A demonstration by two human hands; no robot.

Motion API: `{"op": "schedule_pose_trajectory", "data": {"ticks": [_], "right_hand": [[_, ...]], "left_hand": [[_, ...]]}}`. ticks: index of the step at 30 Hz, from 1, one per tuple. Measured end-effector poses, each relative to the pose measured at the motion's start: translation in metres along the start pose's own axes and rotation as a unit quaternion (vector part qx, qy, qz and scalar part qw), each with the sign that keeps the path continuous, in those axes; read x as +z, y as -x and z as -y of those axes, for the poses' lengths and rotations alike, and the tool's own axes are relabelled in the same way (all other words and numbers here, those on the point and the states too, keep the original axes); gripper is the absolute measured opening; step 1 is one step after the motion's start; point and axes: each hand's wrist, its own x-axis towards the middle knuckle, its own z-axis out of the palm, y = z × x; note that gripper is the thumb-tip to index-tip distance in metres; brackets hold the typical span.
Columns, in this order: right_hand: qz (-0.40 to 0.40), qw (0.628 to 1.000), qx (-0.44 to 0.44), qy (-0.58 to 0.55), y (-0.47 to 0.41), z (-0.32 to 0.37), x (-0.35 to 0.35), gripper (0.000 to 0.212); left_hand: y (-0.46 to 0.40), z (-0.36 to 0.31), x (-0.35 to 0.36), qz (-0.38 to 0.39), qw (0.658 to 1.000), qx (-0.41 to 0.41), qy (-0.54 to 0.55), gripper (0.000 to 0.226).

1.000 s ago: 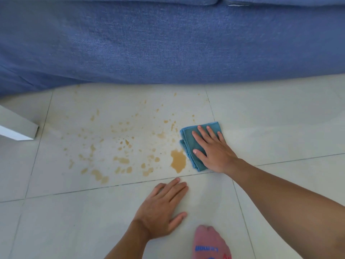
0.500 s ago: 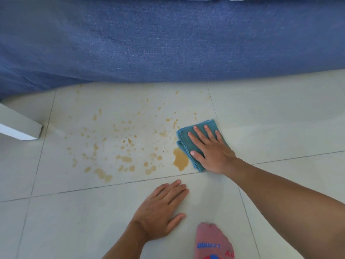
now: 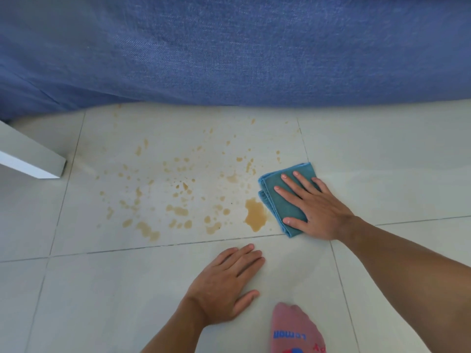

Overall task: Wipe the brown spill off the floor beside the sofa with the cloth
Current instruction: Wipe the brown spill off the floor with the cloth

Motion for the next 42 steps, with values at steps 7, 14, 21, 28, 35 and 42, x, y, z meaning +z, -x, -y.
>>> {"op": "schedule_pose_trajectory", "data": {"ticks": [7, 14, 21, 28, 35, 42], "right_hand": [[-0.004, 0.998, -0.044, 0.035, -0.011, 0.018, 0.002, 0.086], [-0.037, 0.999, 0.014, -0.019, -0.025, 0.062, 0.004, 0.09], [-0.003, 0.995, -0.094, -0.011, -0.028, 0.024, -0.015, 0.097], [-0.018, 0.988, -0.151, 0.024, -0.046, 0.041, -0.019, 0.104], [-0.055, 0.995, -0.081, -0.017, -0.05, 0.066, -0.009, 0.109], [-0.069, 0.996, -0.048, -0.041, -0.061, 0.079, -0.009, 0.109]], "left_hand": [[-0.001, -0.001, -0.002, -0.009, 1.0, 0.006, 0.001, 0.062], [-0.001, -0.001, -0.004, -0.002, 1.0, 0.009, 0.001, 0.062], [0.004, 0.004, -0.005, 0.022, 0.999, 0.031, -0.018, 0.072], [0.005, 0.005, -0.008, 0.031, 0.998, 0.047, -0.024, 0.075], [0.005, 0.006, -0.007, 0.041, 0.998, 0.039, -0.013, 0.076], [0.005, 0.004, -0.007, 0.033, 0.999, 0.034, -0.009, 0.076]]}}
